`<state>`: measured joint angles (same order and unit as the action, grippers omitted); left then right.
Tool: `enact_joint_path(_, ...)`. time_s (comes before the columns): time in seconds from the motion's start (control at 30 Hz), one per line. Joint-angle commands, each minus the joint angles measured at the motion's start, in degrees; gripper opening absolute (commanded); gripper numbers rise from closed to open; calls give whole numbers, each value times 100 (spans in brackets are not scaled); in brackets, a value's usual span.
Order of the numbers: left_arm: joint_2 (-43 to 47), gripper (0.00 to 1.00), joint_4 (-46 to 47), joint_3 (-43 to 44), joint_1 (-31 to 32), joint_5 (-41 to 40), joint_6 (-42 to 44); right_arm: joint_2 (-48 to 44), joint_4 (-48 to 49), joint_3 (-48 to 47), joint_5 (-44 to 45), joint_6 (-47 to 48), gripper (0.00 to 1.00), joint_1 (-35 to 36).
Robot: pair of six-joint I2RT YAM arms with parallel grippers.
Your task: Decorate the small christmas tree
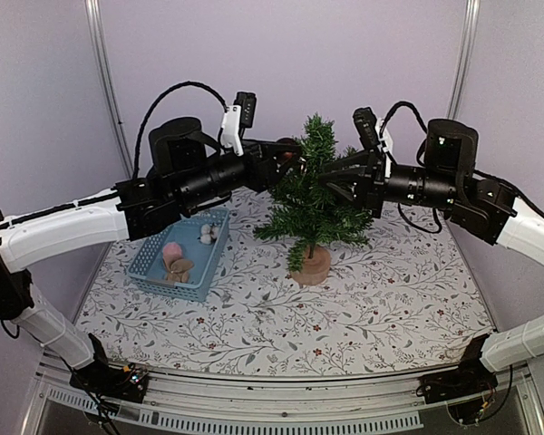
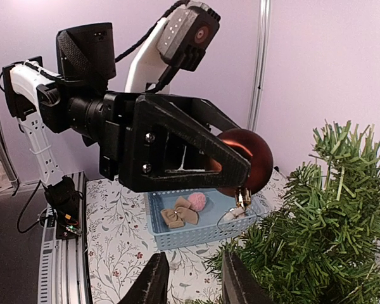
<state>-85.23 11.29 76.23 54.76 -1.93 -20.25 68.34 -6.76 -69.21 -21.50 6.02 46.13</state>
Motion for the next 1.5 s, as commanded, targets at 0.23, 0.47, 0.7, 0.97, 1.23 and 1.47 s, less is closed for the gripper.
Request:
enact_joint_path(0.23, 52, 0, 647, -136, 36, 1365, 335, -146, 304, 79, 68, 195, 29, 31)
enact_joint_path(0.47, -30, 0, 621, -35, 8, 1851, 333, -142, -72, -100, -426, 469, 27, 29)
enact_joint_path(0.7, -103, 0, 734, 6, 8, 2032, 208, -58, -262, -175, -617, 633, 25, 35)
enact_joint_path(0.97, -156, 0, 670, 41, 8, 1966, 206, -23, -295, -207, -544, 683, 14, 31)
enact_joint_path(1.23, -97, 0, 486, -75, 0, 1447, 235, -26, -284, -124, -201, 640, 0, 30)
enact_joint_path(1.47, -66, 0, 246, -178, -5, 706, 294, 107, -465, -69, 465, 400, 0, 32)
